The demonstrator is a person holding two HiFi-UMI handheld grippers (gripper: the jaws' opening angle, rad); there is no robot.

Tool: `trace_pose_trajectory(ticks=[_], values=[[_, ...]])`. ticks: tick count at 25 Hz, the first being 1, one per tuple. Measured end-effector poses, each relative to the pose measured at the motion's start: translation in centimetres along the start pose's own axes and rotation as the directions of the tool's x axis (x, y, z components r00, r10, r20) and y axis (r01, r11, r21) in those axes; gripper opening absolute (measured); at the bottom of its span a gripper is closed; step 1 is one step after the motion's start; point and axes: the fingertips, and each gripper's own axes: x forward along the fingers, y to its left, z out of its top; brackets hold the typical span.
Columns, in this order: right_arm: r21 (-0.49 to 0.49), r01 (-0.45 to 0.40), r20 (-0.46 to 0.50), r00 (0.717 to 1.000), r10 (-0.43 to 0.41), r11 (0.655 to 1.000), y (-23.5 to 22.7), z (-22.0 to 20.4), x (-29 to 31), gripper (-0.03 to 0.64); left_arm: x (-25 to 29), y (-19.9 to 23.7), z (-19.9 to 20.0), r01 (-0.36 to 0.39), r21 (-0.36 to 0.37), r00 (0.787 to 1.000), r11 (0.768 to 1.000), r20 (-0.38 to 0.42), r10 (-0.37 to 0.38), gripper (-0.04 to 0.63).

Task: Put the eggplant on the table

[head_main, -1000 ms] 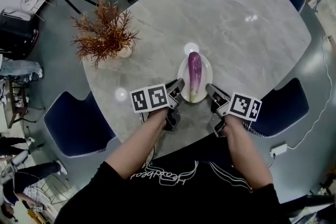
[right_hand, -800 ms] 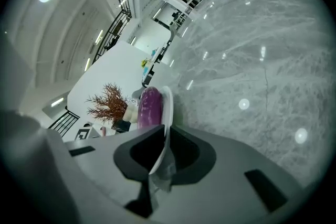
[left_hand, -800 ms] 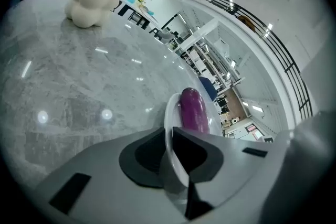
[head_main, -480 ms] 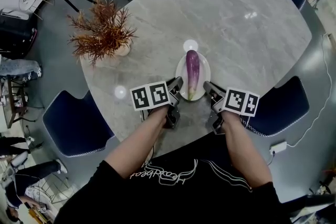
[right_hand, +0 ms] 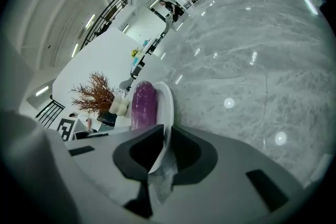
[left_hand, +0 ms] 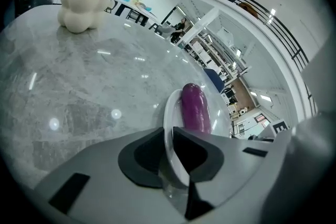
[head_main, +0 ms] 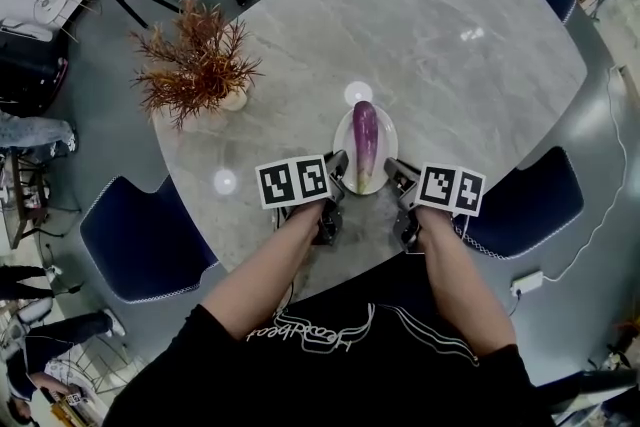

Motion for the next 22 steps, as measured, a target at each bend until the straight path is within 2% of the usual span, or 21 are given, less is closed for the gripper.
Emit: trace_pose_trajectory(ticks=[10,14,16,22], values=[[-0.082,0.072,-0.005,0.997,-0.073,0.994,0.0,-0.2,-0.2,0.046,-0.4,-0.1,-0.3,-0.051,0.063,0.999,0.997,-0.004,0.051,0.043],[-0.107,0.08,-0.001,0.997,-0.08,0.991,0.1,-0.4,-0.2,0.051,-0.6,-0.1,-0.3,-0.058,0.104,0.998,0.993,-0.005,0.059,0.084],[-0.121,0.077,0.005,0.997,-0.077,0.99,0.3,-0.4,-0.3,0.086,-0.9,0.2,-0.3,-0.065,0.104,0.998,0.992,0.001,0.065,0.095],[-0.097,0.082,0.068,0.995,-0.076,0.992,-0.1,0.4,-1.9,0.091,-2.4,1.1,-0.2,-0.077,0.09,0.997,0.993,0.005,0.077,0.11]])
